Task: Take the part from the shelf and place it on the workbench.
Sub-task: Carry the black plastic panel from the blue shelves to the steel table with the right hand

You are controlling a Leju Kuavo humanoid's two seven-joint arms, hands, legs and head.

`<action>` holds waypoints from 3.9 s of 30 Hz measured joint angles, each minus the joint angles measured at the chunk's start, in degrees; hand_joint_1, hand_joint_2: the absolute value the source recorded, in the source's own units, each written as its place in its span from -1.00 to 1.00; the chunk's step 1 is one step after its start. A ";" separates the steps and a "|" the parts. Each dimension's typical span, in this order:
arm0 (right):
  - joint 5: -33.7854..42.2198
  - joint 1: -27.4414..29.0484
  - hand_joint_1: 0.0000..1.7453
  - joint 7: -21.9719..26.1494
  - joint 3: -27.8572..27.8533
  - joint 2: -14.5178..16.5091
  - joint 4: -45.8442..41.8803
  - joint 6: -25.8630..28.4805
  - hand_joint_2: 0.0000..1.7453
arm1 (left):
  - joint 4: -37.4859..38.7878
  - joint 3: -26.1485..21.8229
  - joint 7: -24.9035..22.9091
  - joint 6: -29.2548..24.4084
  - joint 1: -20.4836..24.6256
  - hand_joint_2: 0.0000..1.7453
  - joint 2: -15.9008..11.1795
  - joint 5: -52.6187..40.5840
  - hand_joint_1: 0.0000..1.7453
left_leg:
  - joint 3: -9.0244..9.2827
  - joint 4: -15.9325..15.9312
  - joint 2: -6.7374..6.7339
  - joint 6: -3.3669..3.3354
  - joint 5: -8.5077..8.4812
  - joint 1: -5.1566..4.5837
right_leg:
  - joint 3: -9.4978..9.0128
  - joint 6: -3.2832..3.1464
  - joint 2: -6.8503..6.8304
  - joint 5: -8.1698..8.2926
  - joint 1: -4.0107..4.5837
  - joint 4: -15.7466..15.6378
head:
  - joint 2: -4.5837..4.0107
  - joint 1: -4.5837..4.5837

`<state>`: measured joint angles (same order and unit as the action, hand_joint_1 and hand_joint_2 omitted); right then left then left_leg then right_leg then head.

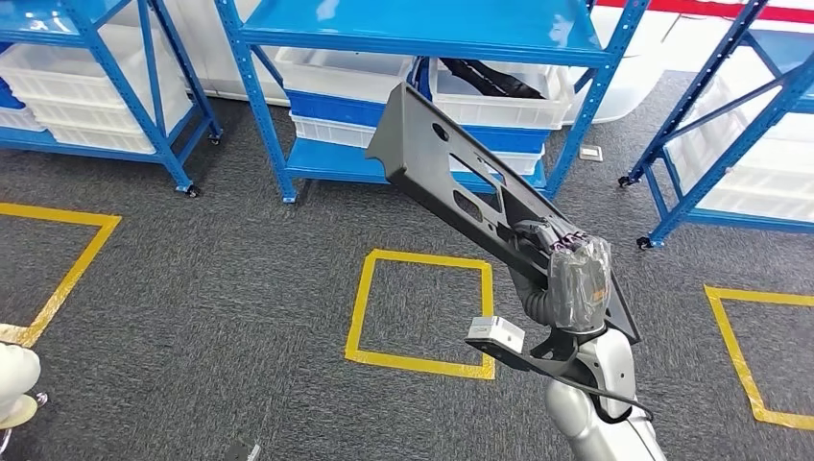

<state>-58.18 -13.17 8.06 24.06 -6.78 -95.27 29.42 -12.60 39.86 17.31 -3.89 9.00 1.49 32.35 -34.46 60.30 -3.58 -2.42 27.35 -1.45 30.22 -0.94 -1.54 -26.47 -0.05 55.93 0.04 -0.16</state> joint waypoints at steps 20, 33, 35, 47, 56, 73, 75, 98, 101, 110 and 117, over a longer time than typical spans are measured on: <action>4.12 -0.17 1.00 0.57 -0.58 -1.11 0.55 -1.05 1.00 | 0.00 0.01 1.03 8.69 -0.59 1.00 -0.55 0.52 -1.00 | 1.21 -2.13 1.64 -0.16 -0.98 2.32 | 12.19 3.68 2.15 -4.68 -1.21 18.33 | 0.00 -0.45; 4.07 0.04 1.00 1.02 0.43 -1.13 1.49 -0.74 1.00 | 0.00 -1.57 -0.17 9.38 -0.64 1.00 -0.21 1.75 -1.00 | -3.17 8.72 2.99 2.45 5.58 2.25 | 2.37 0.55 2.10 1.45 -1.17 0.99 | 0.00 0.01; 4.06 0.25 1.00 1.04 0.61 -1.03 1.69 -0.74 1.00 | 0.01 -1.68 -0.18 9.29 -0.90 1.00 -0.21 1.80 -1.00 | -5.82 14.29 3.69 2.59 7.27 2.25 | 2.53 0.39 3.43 1.58 -1.07 1.04 | 0.00 0.08; 3.34 -0.17 1.00 1.14 1.19 -0.81 2.15 -0.95 1.00 | 0.01 -2.29 0.34 8.64 -1.01 1.00 0.11 2.28 -1.00 | 1.61 -2.86 4.30 0.04 -1.46 2.81 | 7.54 2.35 4.66 -0.63 -0.55 7.43 | 0.00 -0.46; 2.91 -0.90 1.00 1.14 1.58 -0.73 3.49 -1.18 1.00 | 0.02 -3.09 0.61 7.55 -1.31 1.00 0.58 2.50 -1.00 | 1.71 -2.57 -1.93 1.27 -0.90 2.53 | 3.27 4.37 -2.04 0.20 -1.41 2.44 | 0.00 -0.77; 1.12 -1.75 1.00 -0.50 0.14 -1.32 5.35 -1.11 1.00 | 0.05 -3.46 0.05 7.15 -1.77 1.00 0.38 1.82 -1.00 | 0.58 -1.70 8.00 1.30 -1.11 2.79 | 3.45 1.94 9.07 0.85 -0.96 1.95 | 0.00 -0.21; 0.89 -1.44 1.00 -0.77 -0.18 -1.56 5.32 -1.10 1.00 | 0.01 -3.45 -0.08 7.35 -1.57 1.00 0.50 1.78 -1.00 | 0.98 -2.40 6.59 0.79 -1.48 2.69 | 4.03 2.60 8.85 0.84 -0.99 2.26 | 0.00 -0.19; -0.45 -1.04 1.00 -2.00 -0.49 -1.56 5.52 -3.66 1.00 | 0.02 -3.64 -0.59 7.36 -1.43 1.00 0.17 1.39 -1.00 | -4.41 11.53 3.86 1.82 5.43 2.59 | 3.92 0.55 4.98 1.71 -0.39 1.98 | 0.00 0.00; -1.18 -1.09 1.00 -2.75 -0.43 -1.54 5.47 -4.74 1.00 | 0.02 -3.66 -0.78 7.50 -1.30 1.00 -0.09 0.97 -1.00 | 0.78 0.66 6.51 -0.13 0.31 1.91 | 3.91 0.47 6.93 1.89 0.13 2.00 | 0.00 -0.17; -2.78 -0.62 1.00 -4.07 -0.90 -1.68 4.52 -6.20 1.00 | -0.05 -3.72 -1.25 8.08 -0.97 1.00 -0.05 0.20 -1.00 | 2.87 -3.98 2.24 -0.51 -1.54 1.97 | 11.41 1.75 2.61 -3.08 -0.36 14.54 | 0.00 -0.64; -3.15 -0.45 1.00 -4.22 -1.27 -1.53 4.05 -7.23 1.00 | -0.06 -3.78 -1.31 8.24 -0.87 1.00 -0.13 -0.18 -1.00 | 3.47 -3.36 -2.33 1.65 -0.22 2.15 | 5.00 4.83 -2.72 1.47 -1.99 2.91 | 0.00 -0.86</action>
<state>-61.33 -13.63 3.84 22.79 -8.32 -91.22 22.18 -12.65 36.08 16.00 4.36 8.13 1.36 32.16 -30.98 56.94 -5.91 -0.78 27.14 0.70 35.22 3.89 -4.26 -25.00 -2.04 58.84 0.04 -1.02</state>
